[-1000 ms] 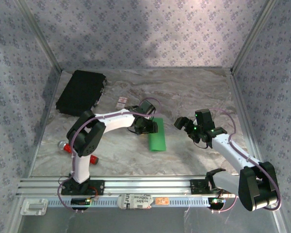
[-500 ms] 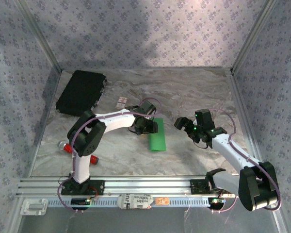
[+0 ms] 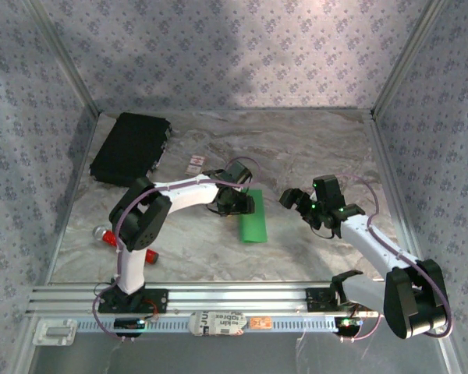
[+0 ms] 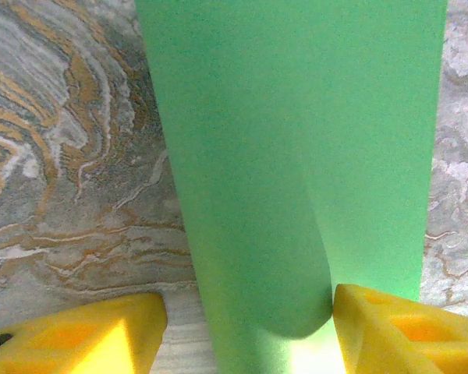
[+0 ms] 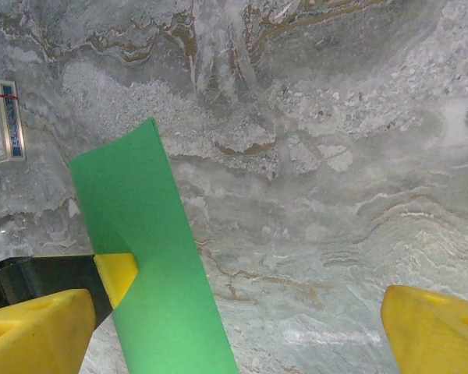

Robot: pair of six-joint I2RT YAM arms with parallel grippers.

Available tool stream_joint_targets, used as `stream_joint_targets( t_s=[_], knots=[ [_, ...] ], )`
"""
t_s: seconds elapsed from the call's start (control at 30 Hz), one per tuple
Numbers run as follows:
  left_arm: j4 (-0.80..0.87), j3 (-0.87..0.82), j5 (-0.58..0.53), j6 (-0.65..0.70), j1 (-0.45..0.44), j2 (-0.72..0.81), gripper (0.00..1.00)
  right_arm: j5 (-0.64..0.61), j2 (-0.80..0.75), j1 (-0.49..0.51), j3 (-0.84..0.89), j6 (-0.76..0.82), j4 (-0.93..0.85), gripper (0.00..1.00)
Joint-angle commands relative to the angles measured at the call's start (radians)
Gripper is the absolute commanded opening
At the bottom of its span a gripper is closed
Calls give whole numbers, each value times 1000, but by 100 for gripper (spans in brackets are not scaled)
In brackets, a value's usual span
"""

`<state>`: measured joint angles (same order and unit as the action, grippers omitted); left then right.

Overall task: Fold a paper plane with a square sheet of paper (pick it up from the middle)
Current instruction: First fold the square sheet of paper in half at the center of the table, then hold the square sheet of paper at the center of the table.

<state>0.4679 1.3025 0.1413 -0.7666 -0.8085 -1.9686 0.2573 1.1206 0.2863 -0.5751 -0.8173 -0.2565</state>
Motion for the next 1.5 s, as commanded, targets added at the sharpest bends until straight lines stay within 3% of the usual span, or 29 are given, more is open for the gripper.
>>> stream_joint_targets(
  t_s=[0.0,0.23,0.37,0.47,0.77,1.0,1.47],
  knots=[
    [41,-38,-54,35,-4,-108,62,23,14,9,-25,25,3,96],
    [40,-44,-57,24,-3,-112,62,65,44,19,-30,32,23,91],
    [31,-48,-54,13,-3,-111,62,101,72,28,-31,34,48,82],
    [28,-47,-51,9,-3,-112,62,150,101,35,-31,37,84,67],
    [26,-55,-51,12,-3,-111,62,227,257,89,-94,61,125,2],
    [25,-57,-51,12,-3,-118,62,231,385,150,-150,44,178,0],
    [15,-69,-46,4,-5,-119,62,285,545,169,-207,59,227,0]
  ],
)
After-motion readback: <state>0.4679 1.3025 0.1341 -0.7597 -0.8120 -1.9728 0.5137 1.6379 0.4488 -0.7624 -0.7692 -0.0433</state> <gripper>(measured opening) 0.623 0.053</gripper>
